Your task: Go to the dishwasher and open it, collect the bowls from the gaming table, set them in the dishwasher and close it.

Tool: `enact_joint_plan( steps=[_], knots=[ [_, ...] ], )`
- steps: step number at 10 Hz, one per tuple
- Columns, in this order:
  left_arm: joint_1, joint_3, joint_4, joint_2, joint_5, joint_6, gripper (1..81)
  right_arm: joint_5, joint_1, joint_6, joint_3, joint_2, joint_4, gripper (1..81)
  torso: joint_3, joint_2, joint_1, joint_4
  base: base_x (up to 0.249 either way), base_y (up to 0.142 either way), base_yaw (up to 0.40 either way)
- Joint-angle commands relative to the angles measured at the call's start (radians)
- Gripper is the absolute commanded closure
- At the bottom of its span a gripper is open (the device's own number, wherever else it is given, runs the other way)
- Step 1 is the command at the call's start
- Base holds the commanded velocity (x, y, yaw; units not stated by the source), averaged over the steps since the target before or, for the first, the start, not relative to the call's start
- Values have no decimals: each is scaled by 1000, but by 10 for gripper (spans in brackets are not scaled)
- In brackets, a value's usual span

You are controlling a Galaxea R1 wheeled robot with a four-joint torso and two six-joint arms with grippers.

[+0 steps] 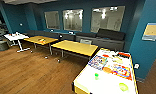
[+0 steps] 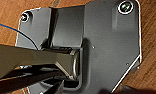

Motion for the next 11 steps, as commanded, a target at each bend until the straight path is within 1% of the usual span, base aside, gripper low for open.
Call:
enact_joint_plan(
  steps=[1,5,9,11],
  knots=[
    [-40,-1,11,-2,50,0,10,-53,47,-6,2,3,-2,10,0,0,0,0,147,93,0],
    [-40,-1,10,-8,50,0,10,-53,47,-6,2,5,-4,10,0,0,1,0,127,86,0],
    [-40,-1,10,-8,50,0,10,-53,44,-6,2,5,-2,10,0,0,0,0,102,0,0],
    [-40,-1,10,-7,50,0,10,-53,44,-6,2,5,-2,10,0,0,0,0,0,0,0]
  ],
)
